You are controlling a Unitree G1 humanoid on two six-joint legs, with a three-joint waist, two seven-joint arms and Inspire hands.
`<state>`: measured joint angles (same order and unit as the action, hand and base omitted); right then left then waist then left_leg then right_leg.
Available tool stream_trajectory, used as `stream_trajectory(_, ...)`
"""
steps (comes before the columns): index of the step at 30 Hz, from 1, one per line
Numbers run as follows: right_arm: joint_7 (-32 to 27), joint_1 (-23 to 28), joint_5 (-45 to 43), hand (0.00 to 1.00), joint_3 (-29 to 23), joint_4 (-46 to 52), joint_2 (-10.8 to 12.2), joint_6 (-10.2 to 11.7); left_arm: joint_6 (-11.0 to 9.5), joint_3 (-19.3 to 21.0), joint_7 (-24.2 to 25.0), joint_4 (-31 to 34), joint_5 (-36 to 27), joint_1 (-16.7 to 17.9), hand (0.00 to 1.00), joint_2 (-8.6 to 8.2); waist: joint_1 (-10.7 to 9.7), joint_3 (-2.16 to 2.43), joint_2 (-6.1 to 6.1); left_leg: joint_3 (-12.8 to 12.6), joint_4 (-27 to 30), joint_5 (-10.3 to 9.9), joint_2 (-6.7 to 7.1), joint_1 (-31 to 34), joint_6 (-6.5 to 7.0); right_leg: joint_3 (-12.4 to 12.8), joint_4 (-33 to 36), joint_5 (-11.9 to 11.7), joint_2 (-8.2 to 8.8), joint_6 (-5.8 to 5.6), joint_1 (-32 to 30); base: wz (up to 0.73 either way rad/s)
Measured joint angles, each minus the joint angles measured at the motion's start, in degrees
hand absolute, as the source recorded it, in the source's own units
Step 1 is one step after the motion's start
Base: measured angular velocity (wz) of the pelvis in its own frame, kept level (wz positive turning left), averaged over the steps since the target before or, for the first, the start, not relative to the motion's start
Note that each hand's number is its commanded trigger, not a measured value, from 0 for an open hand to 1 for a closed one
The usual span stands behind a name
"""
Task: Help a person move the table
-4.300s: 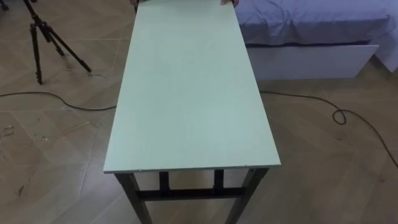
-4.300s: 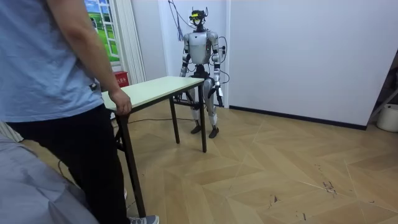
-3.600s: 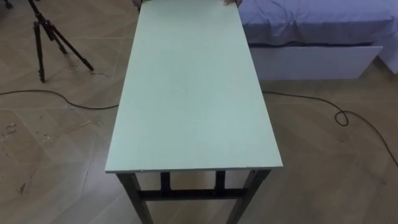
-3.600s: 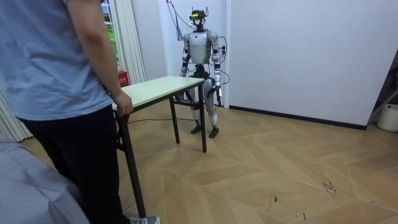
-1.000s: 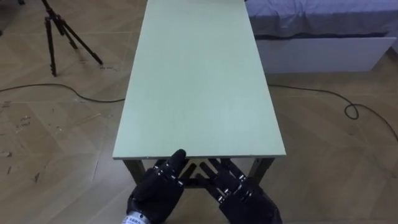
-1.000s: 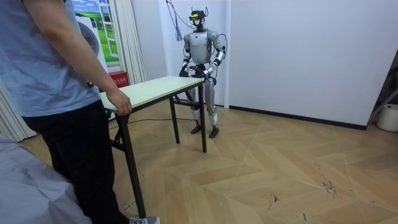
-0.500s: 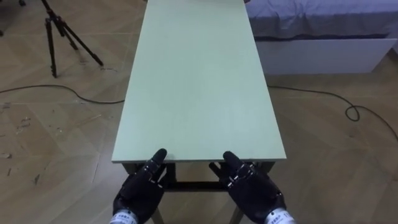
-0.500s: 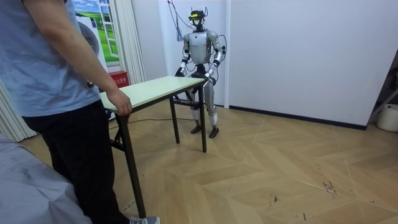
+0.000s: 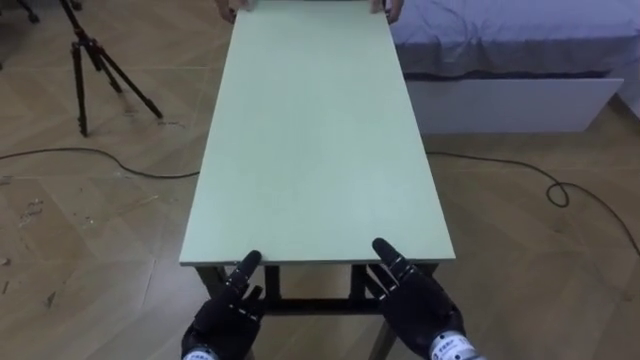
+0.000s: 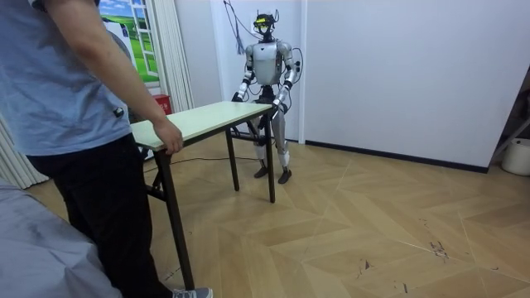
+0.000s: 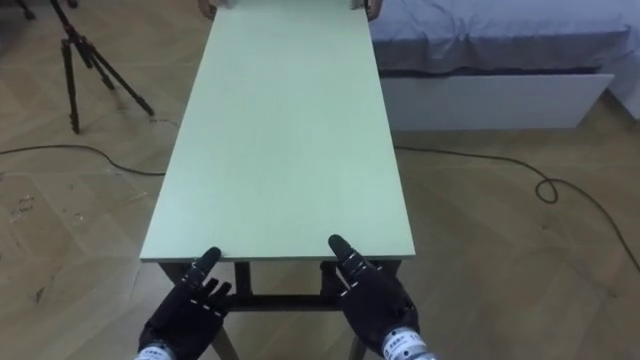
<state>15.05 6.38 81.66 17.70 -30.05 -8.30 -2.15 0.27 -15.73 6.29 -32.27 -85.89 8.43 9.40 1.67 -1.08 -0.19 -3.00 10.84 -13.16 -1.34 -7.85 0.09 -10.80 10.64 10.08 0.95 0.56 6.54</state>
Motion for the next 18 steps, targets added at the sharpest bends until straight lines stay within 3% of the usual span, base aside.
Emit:
stream_trajectory(6, -1.15, 0.00, 1.98, 0.00, -1.01, 1.52, 0.45, -0.46, 1.32, 2.55, 0.01, 0.01, 0.17, -0.02, 0.00, -2.05, 0.03, 0.03, 1.25, 0.01, -0.29, -0.01, 0.00, 0.37, 0.00, 0.10, 0.09, -0.03, -0.07, 0.04, -0.30, 0.00)
stream_trajectory(18, -2.04, -0.21, 3.86, 0.00, -1.44, 5.30, 1.37, -0.42, 1.93, 5.09, -0.03, 2.09, -2.37, -0.28, 0.00, -4.04, -0.01, 0.09, 1.42, -0.09, 0.04, 0.05, 0.00, 1.29, -0.05, 0.52, 0.16, -0.05, -0.07, 0.06, -1.65, -0.02)
